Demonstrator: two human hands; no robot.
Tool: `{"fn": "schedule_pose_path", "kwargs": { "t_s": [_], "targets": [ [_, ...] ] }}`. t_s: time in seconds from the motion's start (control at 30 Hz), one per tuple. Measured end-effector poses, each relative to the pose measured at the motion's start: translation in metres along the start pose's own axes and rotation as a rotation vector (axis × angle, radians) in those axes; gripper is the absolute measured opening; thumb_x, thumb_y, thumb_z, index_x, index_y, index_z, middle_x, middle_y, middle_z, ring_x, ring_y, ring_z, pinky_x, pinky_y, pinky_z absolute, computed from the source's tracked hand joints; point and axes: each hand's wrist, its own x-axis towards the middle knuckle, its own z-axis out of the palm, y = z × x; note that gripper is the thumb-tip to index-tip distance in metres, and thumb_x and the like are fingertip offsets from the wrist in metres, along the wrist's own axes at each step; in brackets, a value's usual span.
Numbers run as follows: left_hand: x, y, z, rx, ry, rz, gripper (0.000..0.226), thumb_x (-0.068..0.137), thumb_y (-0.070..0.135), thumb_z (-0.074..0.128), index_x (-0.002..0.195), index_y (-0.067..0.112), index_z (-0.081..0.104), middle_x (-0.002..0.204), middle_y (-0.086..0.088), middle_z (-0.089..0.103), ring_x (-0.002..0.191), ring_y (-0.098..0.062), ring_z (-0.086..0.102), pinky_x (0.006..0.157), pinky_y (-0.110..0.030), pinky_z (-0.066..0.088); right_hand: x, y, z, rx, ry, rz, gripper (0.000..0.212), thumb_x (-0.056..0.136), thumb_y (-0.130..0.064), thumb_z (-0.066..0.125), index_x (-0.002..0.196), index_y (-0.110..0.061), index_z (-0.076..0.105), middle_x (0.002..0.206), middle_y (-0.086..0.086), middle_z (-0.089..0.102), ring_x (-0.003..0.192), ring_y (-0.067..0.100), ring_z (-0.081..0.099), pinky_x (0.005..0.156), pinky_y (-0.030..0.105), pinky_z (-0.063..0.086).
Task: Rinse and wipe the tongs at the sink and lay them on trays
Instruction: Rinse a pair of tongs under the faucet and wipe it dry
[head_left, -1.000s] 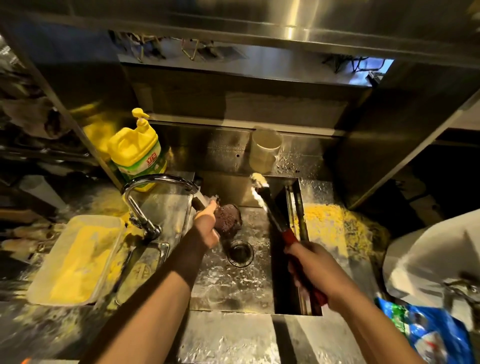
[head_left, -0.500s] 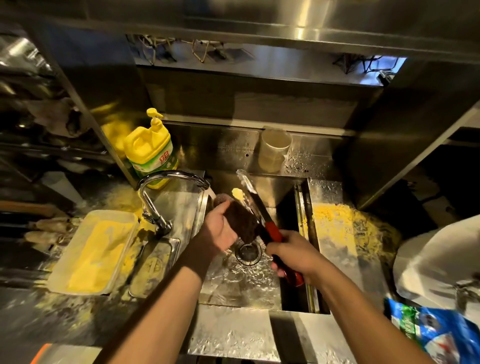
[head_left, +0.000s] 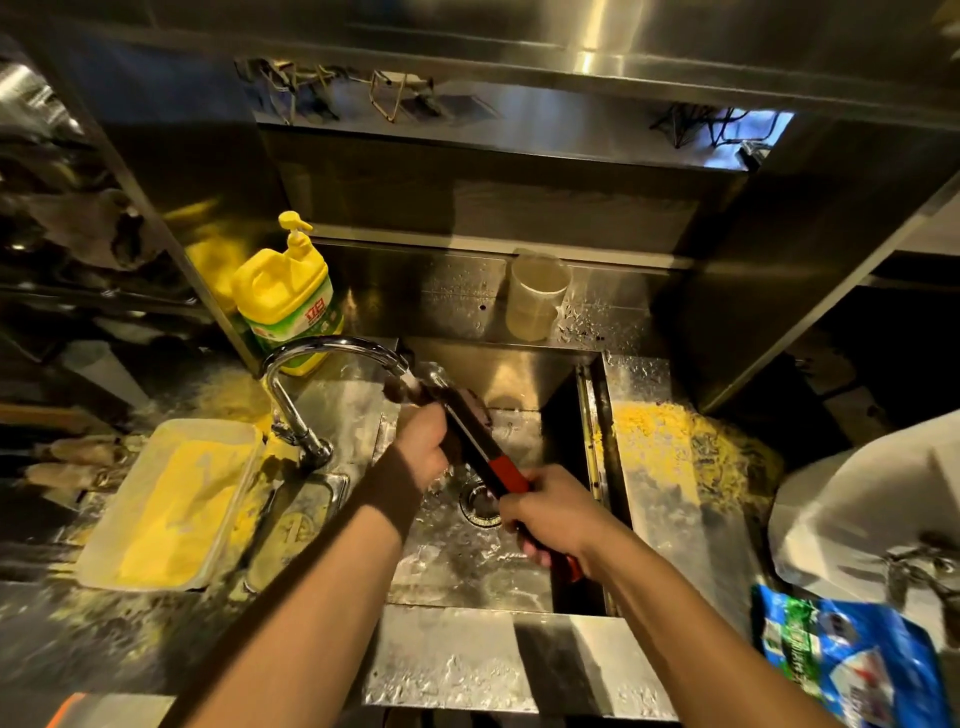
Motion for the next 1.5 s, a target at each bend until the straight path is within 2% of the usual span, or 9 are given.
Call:
{"fn": "schedule_pose_path", "kwargs": {
  "t_s": [0.17,0.33,0.47,0.6,0.77,0.97,1.13,1.3,1.5],
  "targets": [
    [-0.008,-0.007,-0.002,0.025,-0.058,0.027,0.021,0.087,0.003,0.062,0.107,0.0,0.063,0.084,-0.013,0.067,0.071,-0.025,0.067,0.067,-0.038,0.057,-0.002,-0.005,0.001,-0.022,0.009,-0.01,0.011,0.081,-0.009,0.058,0.092,-0.011,0.06,0.05,-0.002,0.052,0.036,0.012,0.046,0.035,0.023,0.037],
    [-0.012,-0.009,0.007,0.079,-0.032,-0.007,0.028,0.097,0.006,0.053,0.077,0.005,0.074,0.07,-0.011,0.073,0.057,-0.021,0.072,0.051,-0.031,0.058,0.001,-0.016,0.005,-0.132,0.048,-0.089,0.002,0.084,-0.008,0.06,0.084,-0.01,0.059,0.053,0.004,0.05,0.033,0.012,0.043,0.036,0.023,0.036],
    [-0.009,0.008,-0.005,0.034,0.086,-0.049,0.025,0.103,0.014,0.043,0.096,0.003,0.065,0.073,-0.014,0.071,0.062,-0.025,0.07,0.058,-0.038,0.062,-0.016,-0.007,-0.004,-0.159,-0.031,-0.048,0.005,0.087,-0.01,0.06,0.088,-0.014,0.058,0.052,0.0,0.053,0.034,0.011,0.044,0.039,0.025,0.038],
    [-0.001,0.015,-0.012,0.04,0.3,0.074,0.023,0.1,0.009,0.05,0.123,0.005,0.055,0.107,-0.02,0.069,0.08,-0.033,0.07,0.067,-0.051,0.059,-0.039,0.003,-0.035,-0.114,-0.071,0.033,0.02,0.084,-0.001,0.058,0.104,0.004,0.06,0.044,-0.003,0.053,0.031,0.01,0.042,0.034,0.022,0.035],
    [0.0,0.011,-0.029,-0.021,0.376,0.11,0.039,0.1,0.02,0.055,0.134,0.001,0.054,0.127,-0.022,0.066,0.109,-0.039,0.067,0.093,-0.057,0.053,-0.05,0.008,-0.055,0.135,-0.099,0.045,0.003,0.085,0.002,0.054,0.087,0.0,0.055,0.05,0.006,0.054,0.034,0.015,0.043,0.034,0.021,0.036],
    [-0.016,-0.004,-0.04,0.055,0.268,0.017,0.038,0.1,0.022,0.056,0.133,0.006,0.056,0.117,-0.017,0.069,0.093,-0.032,0.069,0.077,-0.042,0.057,-0.03,0.006,-0.047,0.45,-0.055,0.084,0.028,0.086,-0.002,0.053,0.114,0.002,0.052,0.071,0.009,0.059,0.049,0.015,0.046,0.035,0.022,0.04],
    [-0.029,-0.006,-0.036,0.191,0.099,-0.078,0.027,0.097,0.027,0.06,0.12,0.012,0.061,0.094,-0.013,0.074,0.07,-0.026,0.075,0.052,-0.038,0.059,-0.026,0.003,-0.031,0.085,0.144,-0.014,0.013,0.086,-0.011,0.06,0.099,-0.011,0.059,0.066,0.006,0.06,0.046,0.015,0.053,0.04,0.028,0.043],
    [-0.027,-0.012,-0.025,0.319,0.023,-0.093,0.016,0.094,0.026,0.064,0.106,0.018,0.058,0.101,-0.015,0.072,0.091,-0.032,0.071,0.074,-0.051,0.059,-0.027,0.013,-0.025,-0.569,0.451,-0.212,0.06,0.087,-0.021,0.064,0.143,-0.028,0.044,0.076,-0.006,0.06,0.062,0.014,0.059,0.057,0.023,0.042],
    [-0.047,-0.035,0.008,0.337,-0.042,-0.061,0.035,0.091,0.025,0.068,0.122,0.012,0.06,0.08,-0.012,0.076,0.064,-0.027,0.074,0.05,-0.036,0.058,-0.05,0.034,-0.033,-0.582,0.607,-0.255,0.063,0.08,-0.028,0.066,0.14,-0.029,0.046,0.094,0.002,0.068,0.09,0.026,0.067,0.072,0.028,0.046]
  ]
}}
